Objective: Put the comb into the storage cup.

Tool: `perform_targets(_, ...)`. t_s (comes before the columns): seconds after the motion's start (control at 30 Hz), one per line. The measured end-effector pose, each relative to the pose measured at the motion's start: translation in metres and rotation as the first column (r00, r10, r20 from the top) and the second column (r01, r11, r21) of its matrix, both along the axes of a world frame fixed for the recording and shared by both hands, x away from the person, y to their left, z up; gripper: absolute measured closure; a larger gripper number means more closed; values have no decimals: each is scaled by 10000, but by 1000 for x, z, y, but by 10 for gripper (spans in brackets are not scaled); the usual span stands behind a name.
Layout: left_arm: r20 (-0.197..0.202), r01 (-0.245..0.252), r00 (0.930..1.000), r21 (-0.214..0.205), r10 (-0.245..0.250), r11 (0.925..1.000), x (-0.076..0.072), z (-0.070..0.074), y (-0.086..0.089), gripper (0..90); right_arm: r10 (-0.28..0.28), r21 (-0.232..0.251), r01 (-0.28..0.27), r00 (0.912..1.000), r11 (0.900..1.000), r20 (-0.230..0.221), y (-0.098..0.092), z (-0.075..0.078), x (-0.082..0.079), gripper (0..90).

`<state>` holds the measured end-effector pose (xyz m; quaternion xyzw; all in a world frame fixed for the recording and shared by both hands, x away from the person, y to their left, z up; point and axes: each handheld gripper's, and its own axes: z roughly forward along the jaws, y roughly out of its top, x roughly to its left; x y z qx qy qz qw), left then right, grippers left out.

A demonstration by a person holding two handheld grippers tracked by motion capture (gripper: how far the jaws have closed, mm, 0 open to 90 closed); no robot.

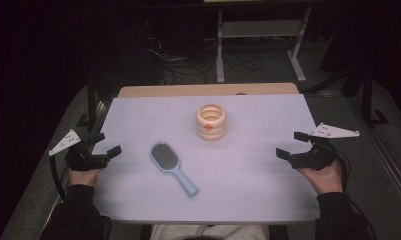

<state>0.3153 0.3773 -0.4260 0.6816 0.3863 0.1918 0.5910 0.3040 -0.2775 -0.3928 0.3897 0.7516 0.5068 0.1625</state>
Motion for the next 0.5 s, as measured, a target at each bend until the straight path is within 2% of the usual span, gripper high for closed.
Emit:
perform_targets(0.23,-2,114,9999,-246,-114,9996,0,1,0,0,52,-94,-52,10000,9999,3,2,0,-1,0)
perform_targets(0.5,48,137,9999,-240,-136,9996,-1,3,-2,0,33,-43,-33,10000,10000,15,1,-1,-1,0)
